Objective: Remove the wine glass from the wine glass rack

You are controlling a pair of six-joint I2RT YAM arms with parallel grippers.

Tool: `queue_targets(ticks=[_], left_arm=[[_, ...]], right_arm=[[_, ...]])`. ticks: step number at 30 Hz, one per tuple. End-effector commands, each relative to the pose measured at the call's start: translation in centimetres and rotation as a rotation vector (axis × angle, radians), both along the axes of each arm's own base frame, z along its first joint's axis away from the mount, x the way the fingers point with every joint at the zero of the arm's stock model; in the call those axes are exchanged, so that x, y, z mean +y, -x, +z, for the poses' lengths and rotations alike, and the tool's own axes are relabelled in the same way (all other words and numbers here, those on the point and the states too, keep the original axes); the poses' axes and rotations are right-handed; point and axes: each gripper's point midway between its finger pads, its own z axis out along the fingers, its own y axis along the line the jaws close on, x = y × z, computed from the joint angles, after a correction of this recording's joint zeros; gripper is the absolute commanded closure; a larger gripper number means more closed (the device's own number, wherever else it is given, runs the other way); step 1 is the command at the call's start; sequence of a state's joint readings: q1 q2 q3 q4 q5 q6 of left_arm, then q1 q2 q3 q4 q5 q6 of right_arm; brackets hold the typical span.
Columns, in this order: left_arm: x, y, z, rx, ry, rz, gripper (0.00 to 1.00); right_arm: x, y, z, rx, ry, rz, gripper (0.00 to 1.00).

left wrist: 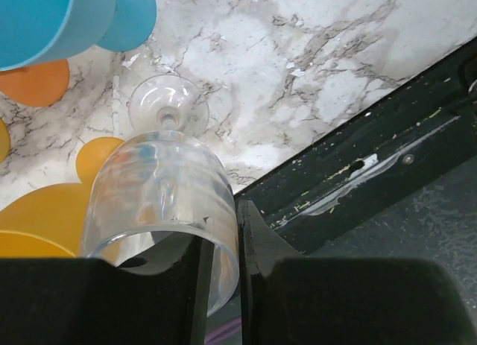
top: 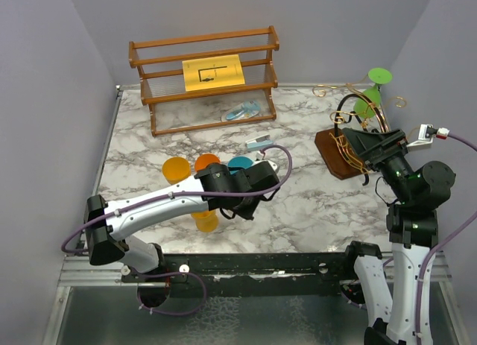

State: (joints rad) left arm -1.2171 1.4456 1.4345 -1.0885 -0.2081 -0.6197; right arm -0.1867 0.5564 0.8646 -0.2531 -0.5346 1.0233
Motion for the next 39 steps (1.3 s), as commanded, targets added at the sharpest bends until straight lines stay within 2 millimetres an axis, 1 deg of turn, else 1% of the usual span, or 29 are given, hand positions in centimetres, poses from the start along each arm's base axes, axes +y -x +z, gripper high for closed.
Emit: queue_targets(ticks=[1,5,7,8,10,15,19,21,25,27,28,30,31,33,34,36,39], left_arm=[[0.1,-0.2,-0.4,0.036,0.034,-0.058,1.00],[0.0,-0.3,-1.3,0.074,0.044,-0.071,1.00],[-0.1,-0.5,-1.2,0.084,0.057,-0.074,1.00],[0.0,-0.4,-1.7,0.096,0.057,-0.078,1.00],[-0.1,-0.3,-2.0,0.114,0.069,-0.085,1.00],[0.3,-0.4,-3.3,0.133,0.007,-0.104,1.00],[0.2,-0.2,-3.7,0.148,-0.006,-0.128,1.00],[0.2,-0.2,-3.8,0.150,-0.015,-0.132,0.93],[0.6,-0.4,-3.8,0.141,-0.032,-0.131,0.71],[0.7,-0.4,-3.4,0.134,-0.034,-0.127,0.62],[0.7,-0.6,-2.9,0.125,-0.026,-0.126,0.58],[0.4,-1.0,-1.2,0.095,0.001,-0.128,0.49],[0.2,-1.3,0.0,0.072,0.017,-0.129,0.44],[0.3,-1.7,1.5,0.040,0.030,-0.126,0.35],[0.1,-2.1,3.1,0.008,0.061,-0.121,0.31],[-0.3,-2.7,5.6,-0.039,0.123,-0.115,0.24],[-0.9,-3.8,9.5,-0.123,0.241,-0.106,0.17]], right_arm=[[-0.2,0.2,1.2,-0.021,0.015,-0.022,0.01],[-0.2,0.1,1.1,-0.015,0.010,-0.020,0.01],[-0.2,0.1,1.1,-0.015,0.010,-0.018,0.01],[-0.2,0.1,1.1,-0.014,0.010,-0.018,0.01],[-0.2,0.0,1.0,-0.011,0.009,-0.018,0.01],[-0.2,-0.1,0.6,-0.004,0.005,-0.018,0.01],[-0.3,-0.2,0.3,0.003,0.004,-0.020,0.01],[-0.3,-0.2,0.1,0.006,0.003,-0.020,0.01],[-0.3,-0.3,0.0,0.008,0.002,-0.020,0.01],[-0.2,-0.2,0.1,0.006,0.004,-0.017,0.01],[-0.2,-0.2,0.1,0.005,0.005,-0.015,0.01],[-0.1,-0.2,0.2,0.004,0.006,-0.007,0.01],[0.0,-0.2,0.2,0.005,0.008,-0.003,0.01],[-0.1,-0.2,0.2,0.008,0.020,-0.005,0.01],[-0.1,-0.2,0.3,0.007,0.027,-0.005,0.01],[0.0,-0.2,0.3,0.005,0.046,0.006,0.01],[0.3,-0.2,0.1,0.009,0.074,0.033,0.01]])
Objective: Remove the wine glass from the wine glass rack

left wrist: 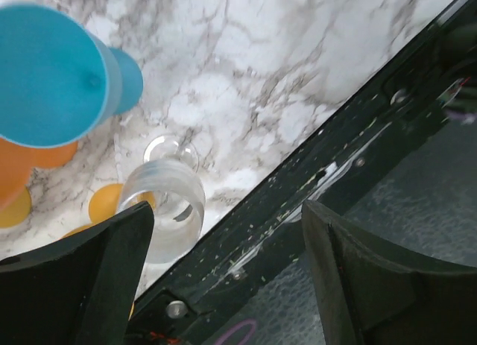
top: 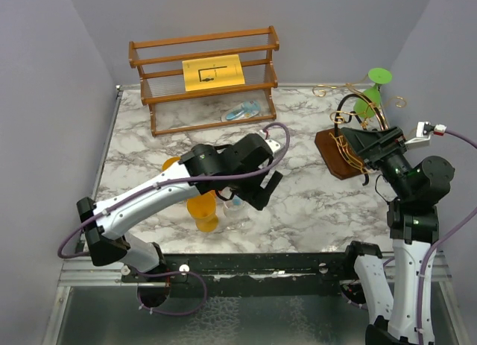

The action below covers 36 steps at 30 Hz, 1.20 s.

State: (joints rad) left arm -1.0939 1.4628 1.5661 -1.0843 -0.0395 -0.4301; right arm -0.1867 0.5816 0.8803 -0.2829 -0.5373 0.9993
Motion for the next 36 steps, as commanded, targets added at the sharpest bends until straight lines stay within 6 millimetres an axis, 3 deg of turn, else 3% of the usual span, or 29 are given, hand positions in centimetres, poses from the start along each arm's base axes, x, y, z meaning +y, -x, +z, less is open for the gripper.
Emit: queue_targets(ticks=[1,7,11,15,18,23,29,36], left_arm=[[0.2,-1.9,7.0,-0.157,0.179,0.033,0.15],[-1.6,-6.2,15.3,-0.409,0.458,0.110,0.11],[-1.2,-10.7,18.6,-0.672,0.558,0.192,0.06],[0.0,-13.4,20.8,-0.817,0.657,0.279,0.04],[1.0,-14.7,21.3,-0.860,0.711,0.306,0.02],[1.8,-15.1,19.5,-0.837,0.722,0.256,0.02],[1.7,-14.3,17.4,-0.845,0.697,0.183,0.03],[1.5,-13.7,16.9,-0.873,0.720,0.137,0.03]], right_arm=[[0.5,0.3,0.5,-0.017,0.068,0.038,0.01],[0.8,0.5,0.0,0.003,0.101,0.069,0.01],[0.8,0.7,0.0,0.027,0.123,0.071,0.01],[0.5,0.5,0.1,0.061,0.137,0.053,0.00],[-0.3,-0.1,0.7,0.088,0.150,0.015,0.00],[-2.8,-2.2,2.8,0.097,0.174,-0.127,0.01],[-8.0,-7.3,2.4,0.227,0.204,-0.369,0.02],[-12.5,-13.4,1.5,0.363,0.197,-0.559,0.04]])
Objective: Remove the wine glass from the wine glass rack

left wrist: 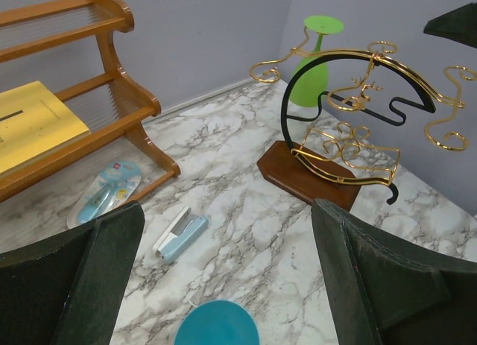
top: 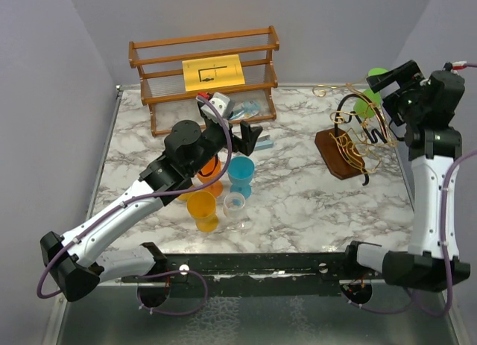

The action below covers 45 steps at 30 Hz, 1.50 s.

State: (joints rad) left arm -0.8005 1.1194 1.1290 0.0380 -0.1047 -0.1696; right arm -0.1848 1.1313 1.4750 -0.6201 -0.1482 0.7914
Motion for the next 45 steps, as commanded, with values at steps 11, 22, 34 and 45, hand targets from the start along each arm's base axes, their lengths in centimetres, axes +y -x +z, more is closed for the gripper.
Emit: queue_targets(ticks=[11,22,34,45], left_arm=[[0.5,-0.4,0.7,-0.144,-0.031,0.000,0.03],[2.2,-2.6,0.0,-0.112,-0.004,0.045,0.03],[3.0,-3.4,0.0,-0.098,0.022,0.052,0.03],[3.0,-3.7,-0.4,-0.089,0.017,0.056,0.03]], right_arm=[[-7.6,-8.7,-2.7,0.100,0.073,-0.322,0.06],[-8.4,-10.6,-3.9,0.107,0.055,-0.334,0.07],[-8.6,-12.4,-5.8,0.160,-0.083,-0.321,0.15],[-9.7,-14.0,-8.4,0.217,-0.174,-0.358,0.31]])
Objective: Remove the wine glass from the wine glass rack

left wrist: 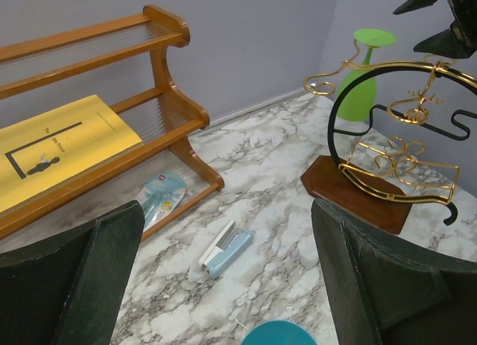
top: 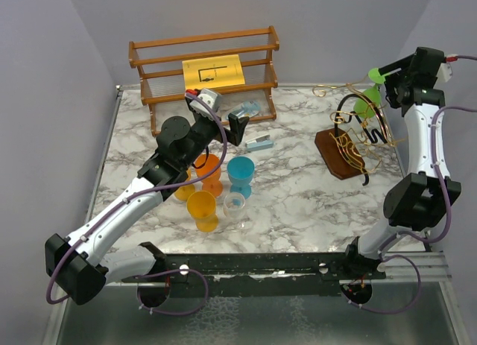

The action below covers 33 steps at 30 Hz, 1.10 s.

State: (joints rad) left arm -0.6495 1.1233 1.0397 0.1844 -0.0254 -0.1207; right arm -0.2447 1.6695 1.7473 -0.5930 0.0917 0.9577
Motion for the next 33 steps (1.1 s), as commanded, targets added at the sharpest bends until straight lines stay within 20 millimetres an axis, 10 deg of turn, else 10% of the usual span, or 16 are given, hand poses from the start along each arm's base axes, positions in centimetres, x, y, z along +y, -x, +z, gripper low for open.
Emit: queue_targets(ticks=[1,33], left_arm=[[-0.2,-0.1,0.6,-0.016,0.022,-0.018,0.03],[-0.4,-0.8,0.1,0.026,0.047,-0.037,0.04]], right_arm=[[-0.4,-0.6,0.0,0.000,-0.051,-0.029,0.34],[-3.3,-4.1,-3.9,0.075,-0.164,-0.229,0.65]])
